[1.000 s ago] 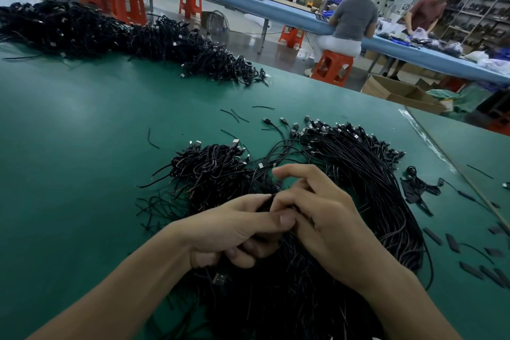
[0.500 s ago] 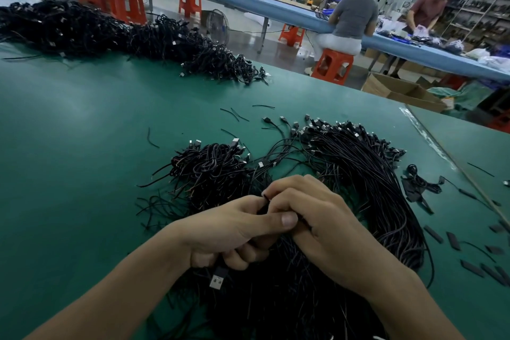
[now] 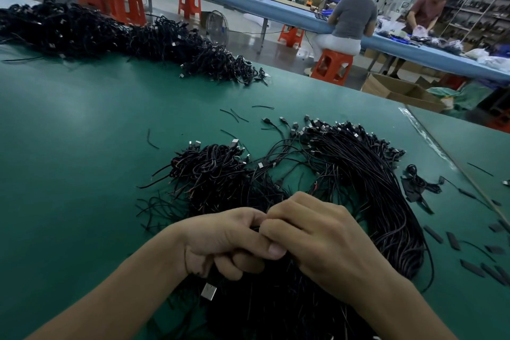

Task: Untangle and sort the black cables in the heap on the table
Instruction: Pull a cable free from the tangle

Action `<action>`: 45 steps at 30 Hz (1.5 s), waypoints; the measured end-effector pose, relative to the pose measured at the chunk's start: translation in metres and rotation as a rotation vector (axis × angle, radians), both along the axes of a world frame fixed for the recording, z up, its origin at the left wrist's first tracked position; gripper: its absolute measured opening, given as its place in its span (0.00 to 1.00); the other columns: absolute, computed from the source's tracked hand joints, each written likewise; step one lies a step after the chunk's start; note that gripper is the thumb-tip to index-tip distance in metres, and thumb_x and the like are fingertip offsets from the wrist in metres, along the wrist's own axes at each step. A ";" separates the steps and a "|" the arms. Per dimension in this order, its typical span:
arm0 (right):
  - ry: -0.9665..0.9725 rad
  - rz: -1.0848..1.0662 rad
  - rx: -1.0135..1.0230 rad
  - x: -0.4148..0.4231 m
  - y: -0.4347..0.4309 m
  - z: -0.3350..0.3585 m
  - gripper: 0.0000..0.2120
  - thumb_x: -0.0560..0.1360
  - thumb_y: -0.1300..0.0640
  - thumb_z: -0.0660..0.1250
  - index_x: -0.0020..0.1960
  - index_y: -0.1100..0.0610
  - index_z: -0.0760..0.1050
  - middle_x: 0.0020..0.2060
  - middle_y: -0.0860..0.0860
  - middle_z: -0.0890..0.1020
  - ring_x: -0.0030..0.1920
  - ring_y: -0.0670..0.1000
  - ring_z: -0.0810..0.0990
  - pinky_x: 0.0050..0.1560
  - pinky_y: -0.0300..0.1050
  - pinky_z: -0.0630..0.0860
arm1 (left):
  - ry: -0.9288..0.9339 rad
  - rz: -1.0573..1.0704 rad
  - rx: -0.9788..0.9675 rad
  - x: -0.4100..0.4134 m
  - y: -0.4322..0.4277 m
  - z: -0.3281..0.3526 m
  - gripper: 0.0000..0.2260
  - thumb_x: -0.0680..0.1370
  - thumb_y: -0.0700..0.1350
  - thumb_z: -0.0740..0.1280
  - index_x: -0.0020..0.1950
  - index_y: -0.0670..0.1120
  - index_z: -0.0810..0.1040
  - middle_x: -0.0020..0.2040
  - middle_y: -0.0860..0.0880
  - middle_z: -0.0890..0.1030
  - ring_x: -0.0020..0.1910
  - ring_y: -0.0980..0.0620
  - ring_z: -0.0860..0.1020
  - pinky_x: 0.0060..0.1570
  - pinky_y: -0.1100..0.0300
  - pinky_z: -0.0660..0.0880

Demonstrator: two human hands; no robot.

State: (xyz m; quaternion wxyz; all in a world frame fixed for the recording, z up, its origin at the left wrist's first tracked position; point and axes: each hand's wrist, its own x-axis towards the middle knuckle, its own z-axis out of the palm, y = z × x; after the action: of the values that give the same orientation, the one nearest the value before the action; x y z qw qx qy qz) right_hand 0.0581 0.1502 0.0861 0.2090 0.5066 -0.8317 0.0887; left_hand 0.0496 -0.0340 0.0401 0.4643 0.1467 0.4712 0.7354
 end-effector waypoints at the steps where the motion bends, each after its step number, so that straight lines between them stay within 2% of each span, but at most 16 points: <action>1: -0.010 0.005 -0.011 0.000 0.000 0.000 0.24 0.84 0.60 0.48 0.43 0.58 0.82 0.42 0.50 0.82 0.39 0.53 0.79 0.31 0.49 0.76 | -0.010 0.018 -0.003 0.000 0.001 -0.001 0.09 0.72 0.40 0.71 0.49 0.46 0.73 0.28 0.55 0.64 0.21 0.63 0.61 0.17 0.72 0.54; 3: -0.024 0.007 -0.032 -0.001 -0.001 0.000 0.25 0.84 0.59 0.47 0.43 0.59 0.82 0.41 0.51 0.82 0.40 0.53 0.79 0.35 0.48 0.77 | -0.020 0.047 -0.006 0.000 0.002 -0.002 0.08 0.73 0.39 0.70 0.48 0.45 0.73 0.28 0.54 0.64 0.21 0.63 0.60 0.17 0.72 0.55; 7: -0.072 0.011 -0.081 -0.003 0.000 -0.006 0.08 0.75 0.68 0.65 0.47 0.60 0.82 0.42 0.52 0.81 0.41 0.55 0.79 0.39 0.50 0.77 | -0.019 0.068 -0.031 0.000 0.003 -0.003 0.04 0.77 0.37 0.66 0.49 0.44 0.72 0.27 0.55 0.66 0.21 0.63 0.61 0.18 0.71 0.52; 11: -0.072 -0.043 -0.100 0.000 -0.003 -0.009 0.11 0.72 0.67 0.64 0.50 0.60 0.82 0.41 0.50 0.81 0.42 0.53 0.78 0.41 0.47 0.76 | -0.041 0.135 -0.069 0.001 0.006 -0.001 0.04 0.76 0.38 0.66 0.44 0.46 0.77 0.26 0.55 0.68 0.22 0.62 0.62 0.18 0.71 0.53; 16: -0.068 -0.193 -0.211 0.000 -0.009 -0.016 0.10 0.70 0.69 0.71 0.49 0.58 0.80 0.40 0.48 0.80 0.42 0.51 0.77 0.42 0.45 0.76 | -0.067 0.331 0.031 0.005 0.014 0.000 0.07 0.72 0.39 0.69 0.42 0.45 0.71 0.27 0.53 0.64 0.22 0.62 0.60 0.17 0.72 0.53; 19: -0.196 -0.316 -0.422 -0.001 -0.011 -0.021 0.08 0.74 0.65 0.69 0.48 0.52 0.77 0.40 0.42 0.78 0.43 0.46 0.76 0.44 0.38 0.73 | -0.058 0.485 0.099 0.010 0.024 0.004 0.13 0.73 0.50 0.75 0.39 0.47 0.73 0.30 0.53 0.63 0.22 0.62 0.60 0.16 0.72 0.56; 21: -0.315 -0.385 -0.586 -0.001 -0.016 -0.025 0.12 0.76 0.63 0.70 0.47 0.46 0.73 0.39 0.39 0.78 0.43 0.43 0.77 0.44 0.32 0.71 | -0.108 0.586 0.140 0.013 0.031 0.005 0.16 0.73 0.60 0.69 0.35 0.49 0.75 0.30 0.53 0.63 0.23 0.59 0.60 0.17 0.69 0.56; 23: -0.447 -0.404 -0.755 0.000 -0.020 -0.029 0.13 0.76 0.61 0.70 0.47 0.45 0.72 0.39 0.41 0.80 0.41 0.44 0.81 0.40 0.31 0.73 | -0.125 0.665 0.166 0.014 0.035 0.002 0.17 0.77 0.60 0.62 0.37 0.49 0.76 0.31 0.51 0.67 0.25 0.57 0.64 0.20 0.67 0.60; 26: -0.566 -0.396 -0.926 -0.001 -0.021 -0.029 0.12 0.76 0.62 0.71 0.46 0.45 0.73 0.40 0.44 0.81 0.40 0.46 0.81 0.39 0.34 0.76 | 0.184 0.786 -0.065 0.014 0.035 -0.008 0.10 0.82 0.52 0.61 0.49 0.49 0.79 0.39 0.46 0.77 0.36 0.53 0.75 0.34 0.59 0.74; 28: -0.616 -0.396 -0.981 -0.003 -0.018 -0.027 0.13 0.75 0.63 0.71 0.45 0.45 0.73 0.40 0.45 0.81 0.40 0.47 0.80 0.40 0.35 0.76 | 0.453 0.810 -0.252 0.010 0.029 -0.013 0.13 0.78 0.57 0.64 0.56 0.51 0.77 0.44 0.46 0.78 0.41 0.56 0.76 0.42 0.59 0.77; 31: -0.652 -0.387 -1.023 -0.004 -0.017 -0.026 0.14 0.75 0.64 0.71 0.44 0.45 0.73 0.40 0.45 0.81 0.40 0.44 0.80 0.42 0.34 0.76 | 0.672 0.827 -0.428 0.003 0.022 -0.017 0.16 0.71 0.62 0.67 0.52 0.54 0.77 0.37 0.53 0.73 0.33 0.59 0.70 0.32 0.66 0.70; 33: -0.678 -0.378 -1.046 -0.003 -0.020 -0.029 0.13 0.75 0.66 0.70 0.44 0.49 0.72 0.40 0.43 0.81 0.39 0.42 0.81 0.42 0.33 0.76 | 0.671 0.812 -0.398 0.001 0.021 -0.018 0.11 0.73 0.60 0.69 0.49 0.54 0.78 0.31 0.54 0.73 0.28 0.58 0.69 0.28 0.67 0.67; 35: -0.746 -0.368 -1.118 -0.004 -0.023 -0.031 0.12 0.76 0.68 0.69 0.43 0.54 0.71 0.37 0.42 0.81 0.37 0.40 0.81 0.41 0.33 0.77 | 0.619 0.808 -0.314 0.002 0.023 -0.019 0.06 0.74 0.56 0.69 0.48 0.56 0.79 0.31 0.50 0.78 0.28 0.53 0.75 0.29 0.62 0.73; 37: -0.869 -0.371 -1.209 -0.005 -0.024 -0.035 0.10 0.76 0.69 0.69 0.43 0.56 0.72 0.34 0.44 0.81 0.35 0.41 0.80 0.38 0.34 0.77 | 0.622 0.851 -0.264 0.002 0.024 -0.019 0.04 0.78 0.49 0.69 0.50 0.57 0.81 0.37 0.46 0.84 0.36 0.48 0.82 0.38 0.57 0.80; 40: -1.067 -0.389 -1.283 -0.006 -0.024 -0.041 0.11 0.75 0.69 0.69 0.41 0.55 0.73 0.33 0.46 0.80 0.35 0.42 0.79 0.39 0.34 0.76 | 0.653 0.917 -0.228 0.003 0.022 -0.018 0.16 0.82 0.34 0.60 0.58 0.52 0.81 0.49 0.48 0.85 0.51 0.50 0.84 0.51 0.59 0.79; 45: -1.250 -0.340 -1.290 -0.005 -0.021 -0.043 0.16 0.75 0.69 0.69 0.37 0.51 0.74 0.36 0.52 0.82 0.38 0.46 0.81 0.41 0.36 0.78 | 0.541 0.951 -0.073 0.007 0.026 -0.013 0.14 0.81 0.49 0.55 0.61 0.49 0.76 0.55 0.47 0.85 0.59 0.51 0.82 0.61 0.54 0.75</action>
State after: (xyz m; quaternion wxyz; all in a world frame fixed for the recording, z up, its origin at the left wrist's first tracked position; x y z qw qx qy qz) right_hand 0.0529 0.1291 0.0429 -0.0266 0.0218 -0.6460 0.7626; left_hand 0.0569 -0.0083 0.0268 -0.0523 0.0853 0.6134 0.7834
